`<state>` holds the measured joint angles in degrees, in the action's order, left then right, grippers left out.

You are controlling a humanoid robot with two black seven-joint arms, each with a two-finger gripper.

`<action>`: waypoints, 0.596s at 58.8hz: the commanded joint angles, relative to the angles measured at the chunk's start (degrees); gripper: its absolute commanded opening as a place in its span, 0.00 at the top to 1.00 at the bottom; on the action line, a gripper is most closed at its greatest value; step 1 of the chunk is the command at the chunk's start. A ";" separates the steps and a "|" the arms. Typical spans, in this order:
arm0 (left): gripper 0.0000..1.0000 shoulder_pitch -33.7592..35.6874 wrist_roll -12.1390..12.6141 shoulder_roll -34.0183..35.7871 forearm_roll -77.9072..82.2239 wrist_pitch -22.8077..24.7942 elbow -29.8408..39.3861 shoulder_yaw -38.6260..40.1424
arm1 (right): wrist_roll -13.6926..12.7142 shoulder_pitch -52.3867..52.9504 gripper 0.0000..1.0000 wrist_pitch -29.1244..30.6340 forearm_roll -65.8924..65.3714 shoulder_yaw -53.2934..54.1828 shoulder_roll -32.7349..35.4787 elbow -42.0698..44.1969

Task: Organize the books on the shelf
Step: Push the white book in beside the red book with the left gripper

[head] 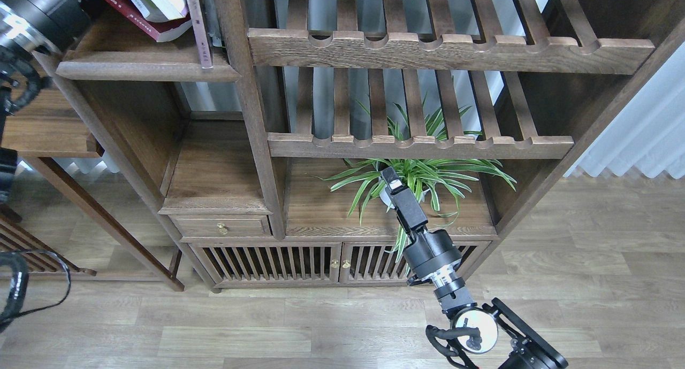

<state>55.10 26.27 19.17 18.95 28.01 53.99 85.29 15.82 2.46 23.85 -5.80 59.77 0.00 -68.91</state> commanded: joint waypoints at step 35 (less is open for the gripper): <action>0.94 5.37 -1.67 -3.53 1.53 -0.01 -14.97 -5.22 | 0.00 -0.17 0.01 -0.03 0.00 0.00 0.00 -0.70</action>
<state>60.60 24.69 15.73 20.46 28.01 39.21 80.43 15.82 2.28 23.82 -5.80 59.77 0.00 -69.62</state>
